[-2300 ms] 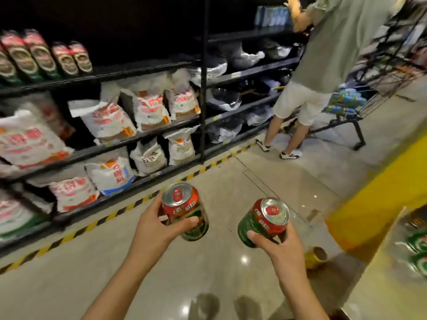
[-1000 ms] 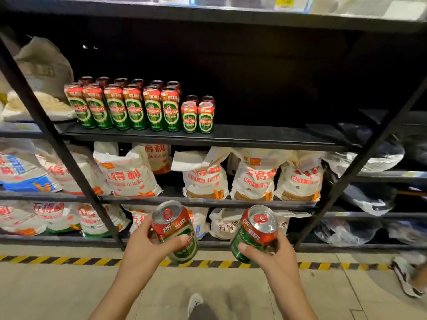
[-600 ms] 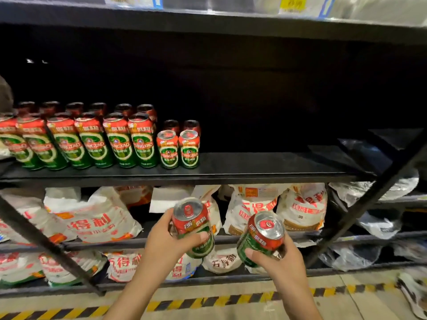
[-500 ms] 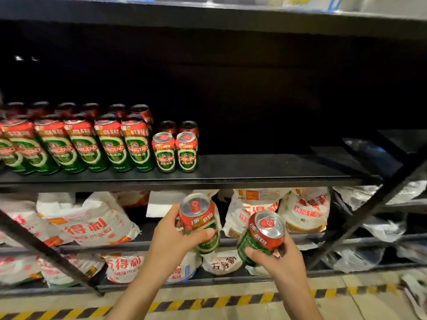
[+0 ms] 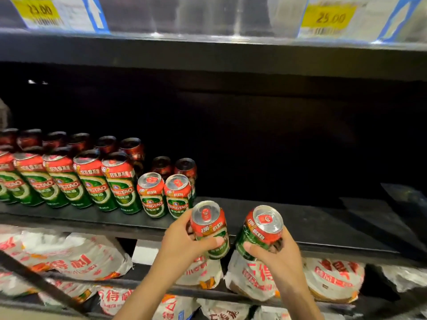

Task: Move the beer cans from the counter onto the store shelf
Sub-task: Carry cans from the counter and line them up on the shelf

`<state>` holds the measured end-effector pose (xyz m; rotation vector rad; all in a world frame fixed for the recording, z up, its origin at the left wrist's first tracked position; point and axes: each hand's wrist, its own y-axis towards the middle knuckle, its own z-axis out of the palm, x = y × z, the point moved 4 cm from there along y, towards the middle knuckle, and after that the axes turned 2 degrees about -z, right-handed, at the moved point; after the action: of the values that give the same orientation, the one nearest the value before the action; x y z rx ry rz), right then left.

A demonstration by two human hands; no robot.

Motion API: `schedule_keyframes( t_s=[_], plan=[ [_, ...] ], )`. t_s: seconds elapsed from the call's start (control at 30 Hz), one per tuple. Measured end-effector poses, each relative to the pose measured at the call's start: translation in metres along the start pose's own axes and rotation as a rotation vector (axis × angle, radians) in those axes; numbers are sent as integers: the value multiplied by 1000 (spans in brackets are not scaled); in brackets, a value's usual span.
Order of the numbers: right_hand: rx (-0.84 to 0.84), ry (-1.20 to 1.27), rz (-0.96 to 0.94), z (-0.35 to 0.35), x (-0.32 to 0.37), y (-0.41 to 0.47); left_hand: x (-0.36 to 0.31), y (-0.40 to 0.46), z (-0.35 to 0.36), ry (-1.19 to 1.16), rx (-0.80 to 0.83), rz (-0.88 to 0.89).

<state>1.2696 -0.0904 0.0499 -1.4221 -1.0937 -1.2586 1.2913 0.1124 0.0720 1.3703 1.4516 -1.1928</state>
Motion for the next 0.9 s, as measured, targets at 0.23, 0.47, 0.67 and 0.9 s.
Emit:
schedule_keyframes(
  t_s=[0.23, 0.47, 0.67, 0.9],
  plan=[
    [69, -43, -76, -4, -1, 60, 0, 56, 29, 136, -25, 54],
    [30, -71, -98, -5, -11, 89, -3, 94, 31, 177, -48, 64],
    [22, -79, -114, 3, -11, 105, -4, 120, 31, 189, -70, 11],
    [-24, -136, -126, 12, -11, 122, -1, 142, 34, 205, -109, -11]
  ],
)
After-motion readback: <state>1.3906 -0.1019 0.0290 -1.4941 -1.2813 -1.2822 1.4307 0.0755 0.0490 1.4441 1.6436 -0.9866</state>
